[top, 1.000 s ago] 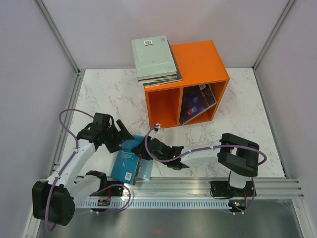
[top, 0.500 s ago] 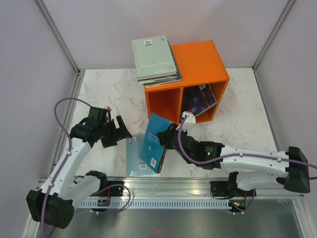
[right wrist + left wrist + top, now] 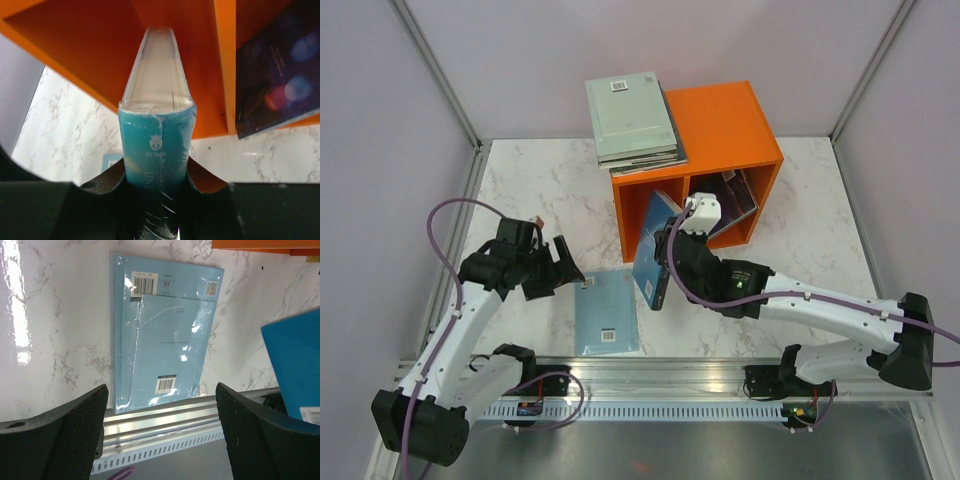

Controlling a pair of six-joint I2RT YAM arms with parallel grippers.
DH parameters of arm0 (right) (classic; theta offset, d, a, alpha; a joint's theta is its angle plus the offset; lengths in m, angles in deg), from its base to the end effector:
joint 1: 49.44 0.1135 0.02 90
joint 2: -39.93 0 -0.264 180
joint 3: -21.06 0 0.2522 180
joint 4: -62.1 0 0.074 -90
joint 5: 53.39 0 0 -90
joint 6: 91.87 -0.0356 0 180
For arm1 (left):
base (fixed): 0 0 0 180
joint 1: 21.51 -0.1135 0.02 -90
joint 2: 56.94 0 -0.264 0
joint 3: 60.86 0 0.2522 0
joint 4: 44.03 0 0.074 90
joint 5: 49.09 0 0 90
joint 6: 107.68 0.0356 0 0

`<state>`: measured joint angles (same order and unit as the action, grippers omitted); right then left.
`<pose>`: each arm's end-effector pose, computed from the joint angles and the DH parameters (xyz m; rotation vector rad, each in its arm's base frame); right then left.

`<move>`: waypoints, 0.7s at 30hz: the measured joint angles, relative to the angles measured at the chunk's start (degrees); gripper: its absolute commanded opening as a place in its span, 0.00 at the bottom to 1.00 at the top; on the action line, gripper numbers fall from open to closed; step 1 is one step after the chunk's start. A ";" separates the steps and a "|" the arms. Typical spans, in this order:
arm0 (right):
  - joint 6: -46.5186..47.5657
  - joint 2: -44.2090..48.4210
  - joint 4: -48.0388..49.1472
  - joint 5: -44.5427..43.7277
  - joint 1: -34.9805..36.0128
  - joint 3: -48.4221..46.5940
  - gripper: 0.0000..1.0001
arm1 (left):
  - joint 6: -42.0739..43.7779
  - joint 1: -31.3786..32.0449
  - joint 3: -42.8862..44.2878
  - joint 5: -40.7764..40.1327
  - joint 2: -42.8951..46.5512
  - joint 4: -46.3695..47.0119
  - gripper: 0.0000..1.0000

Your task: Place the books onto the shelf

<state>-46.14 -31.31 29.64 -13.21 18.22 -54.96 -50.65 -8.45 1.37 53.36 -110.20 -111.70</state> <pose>0.1287 0.2415 0.3394 0.1321 1.8944 0.4409 0.1616 -0.0454 0.2714 -0.3808 2.6412 -0.5599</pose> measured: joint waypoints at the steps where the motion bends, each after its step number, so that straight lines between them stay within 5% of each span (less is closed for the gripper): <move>1: 1.20 -0.59 1.31 -0.37 -0.76 -0.22 0.00 | 0.02 0.00 0.00 0.00 0.20 -0.02 0.90; 9: 7.30 -5.79 14.23 -1.68 -9.01 0.61 0.00 | 0.07 0.00 -0.02 0.00 0.79 0.02 0.90; 21: 4.46 -23.91 40.61 -8.85 -11.04 4.83 0.00 | 0.07 0.00 -0.09 -0.20 3.58 0.02 0.90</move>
<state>-41.68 -55.22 70.26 -22.06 7.18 -50.13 -50.58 -8.45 1.28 53.16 -106.61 -111.68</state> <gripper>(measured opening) 0.348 0.902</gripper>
